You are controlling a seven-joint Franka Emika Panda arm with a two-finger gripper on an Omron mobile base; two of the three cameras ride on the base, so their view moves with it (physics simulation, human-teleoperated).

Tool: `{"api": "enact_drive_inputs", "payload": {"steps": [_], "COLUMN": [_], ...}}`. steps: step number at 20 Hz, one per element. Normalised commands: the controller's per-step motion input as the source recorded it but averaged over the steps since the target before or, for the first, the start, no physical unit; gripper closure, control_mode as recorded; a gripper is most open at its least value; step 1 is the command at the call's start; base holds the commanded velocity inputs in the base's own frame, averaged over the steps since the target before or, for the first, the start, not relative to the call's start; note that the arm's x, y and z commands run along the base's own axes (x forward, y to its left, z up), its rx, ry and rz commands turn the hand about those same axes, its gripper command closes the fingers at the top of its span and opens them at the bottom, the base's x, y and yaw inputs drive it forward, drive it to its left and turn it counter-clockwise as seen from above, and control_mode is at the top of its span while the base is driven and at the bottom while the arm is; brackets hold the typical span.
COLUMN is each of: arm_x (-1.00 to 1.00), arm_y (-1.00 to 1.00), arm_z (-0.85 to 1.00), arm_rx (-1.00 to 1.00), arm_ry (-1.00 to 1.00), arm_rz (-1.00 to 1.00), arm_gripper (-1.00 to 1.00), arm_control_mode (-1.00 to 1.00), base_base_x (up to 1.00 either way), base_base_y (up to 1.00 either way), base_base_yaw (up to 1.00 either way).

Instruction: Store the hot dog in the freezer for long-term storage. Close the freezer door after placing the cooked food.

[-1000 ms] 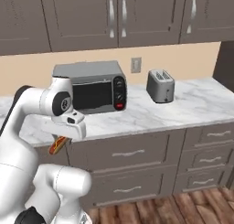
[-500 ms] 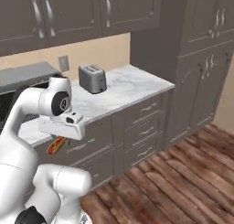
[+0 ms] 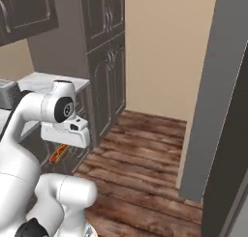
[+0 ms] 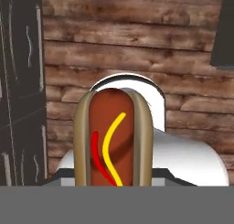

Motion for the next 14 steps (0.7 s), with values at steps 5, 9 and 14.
{"api": "enact_drive_inputs", "payload": {"steps": [5,9,14], "arm_x": [0.0,0.0,0.0], "arm_y": [0.0,0.0,0.0], "arm_z": [0.0,0.0,0.0], "arm_rx": [0.0,0.0,0.0], "arm_ry": [0.0,0.0,0.0], "arm_rz": [0.0,0.0,0.0], "arm_gripper": [1.0,1.0,1.0], "arm_control_mode": [1.0,1.0,1.0], "base_base_x": [0.0,0.0,0.0], "base_base_y": [-0.2,-0.15,-0.24], "base_base_yaw": [-0.73,-0.72,-0.71]}}
